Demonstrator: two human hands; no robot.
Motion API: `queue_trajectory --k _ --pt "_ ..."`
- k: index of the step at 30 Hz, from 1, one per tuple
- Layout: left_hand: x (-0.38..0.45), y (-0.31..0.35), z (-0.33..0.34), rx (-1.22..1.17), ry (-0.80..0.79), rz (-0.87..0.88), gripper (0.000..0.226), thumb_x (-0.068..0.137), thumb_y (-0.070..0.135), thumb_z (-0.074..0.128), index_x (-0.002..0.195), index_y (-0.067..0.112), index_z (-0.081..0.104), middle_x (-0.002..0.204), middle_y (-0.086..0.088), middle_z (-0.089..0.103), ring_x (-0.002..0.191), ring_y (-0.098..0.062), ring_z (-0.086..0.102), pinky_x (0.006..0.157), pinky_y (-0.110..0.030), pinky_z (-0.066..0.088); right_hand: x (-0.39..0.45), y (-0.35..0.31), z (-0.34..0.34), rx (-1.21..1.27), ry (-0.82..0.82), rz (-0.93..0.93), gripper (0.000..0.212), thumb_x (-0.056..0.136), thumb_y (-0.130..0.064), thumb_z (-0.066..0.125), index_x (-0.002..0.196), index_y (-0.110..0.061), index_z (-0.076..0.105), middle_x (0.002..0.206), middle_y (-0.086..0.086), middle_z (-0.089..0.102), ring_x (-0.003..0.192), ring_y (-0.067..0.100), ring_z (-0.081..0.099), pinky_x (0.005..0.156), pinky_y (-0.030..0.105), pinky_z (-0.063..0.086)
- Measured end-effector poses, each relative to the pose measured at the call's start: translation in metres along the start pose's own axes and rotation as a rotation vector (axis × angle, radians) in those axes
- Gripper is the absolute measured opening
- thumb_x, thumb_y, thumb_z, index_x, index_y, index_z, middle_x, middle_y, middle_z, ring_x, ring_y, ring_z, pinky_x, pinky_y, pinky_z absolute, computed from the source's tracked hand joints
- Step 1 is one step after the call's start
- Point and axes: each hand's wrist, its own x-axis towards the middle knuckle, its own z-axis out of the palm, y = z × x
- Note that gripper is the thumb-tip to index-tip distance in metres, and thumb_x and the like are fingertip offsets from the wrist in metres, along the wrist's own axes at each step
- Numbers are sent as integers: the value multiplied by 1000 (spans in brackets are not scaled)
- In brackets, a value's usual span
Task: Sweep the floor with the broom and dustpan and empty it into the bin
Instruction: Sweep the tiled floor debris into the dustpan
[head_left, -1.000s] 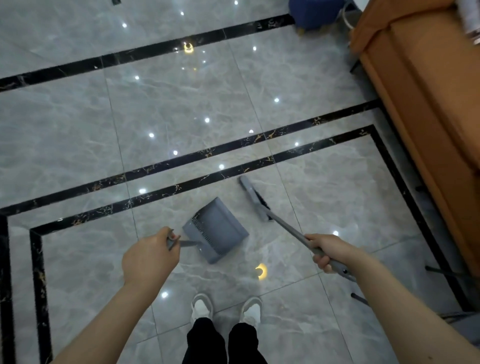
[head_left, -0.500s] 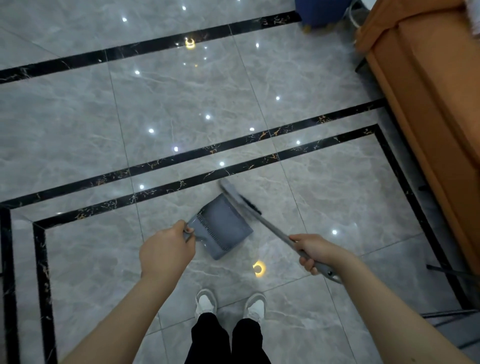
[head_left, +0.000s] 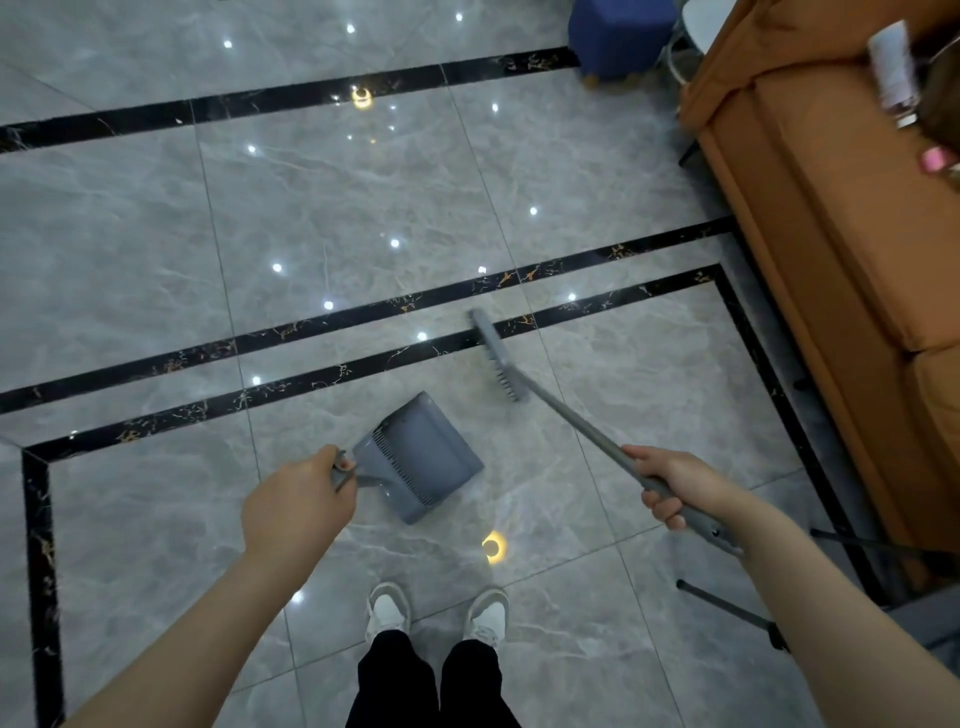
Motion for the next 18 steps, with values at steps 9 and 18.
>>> queue_trajectory --k 9,18 --pt "-18 2 6 32 -24 243 15 66 17 79 62 17 64 37 10 23 28 -16 24 42 -6 12 24 30 -31 76 312 10 48 98 -5 28 143 -18 38 62 8 37 26 9 31 27 13 29" --pt "5 23 15 125 5 265 12 73 22 74 71 12 67 37 1 36 33 -19 29 44 -9 16 42 58 -10 49 203 112 43 99 -4 27 135 -13 48 61 5 35 21 6 28 29 12 28"
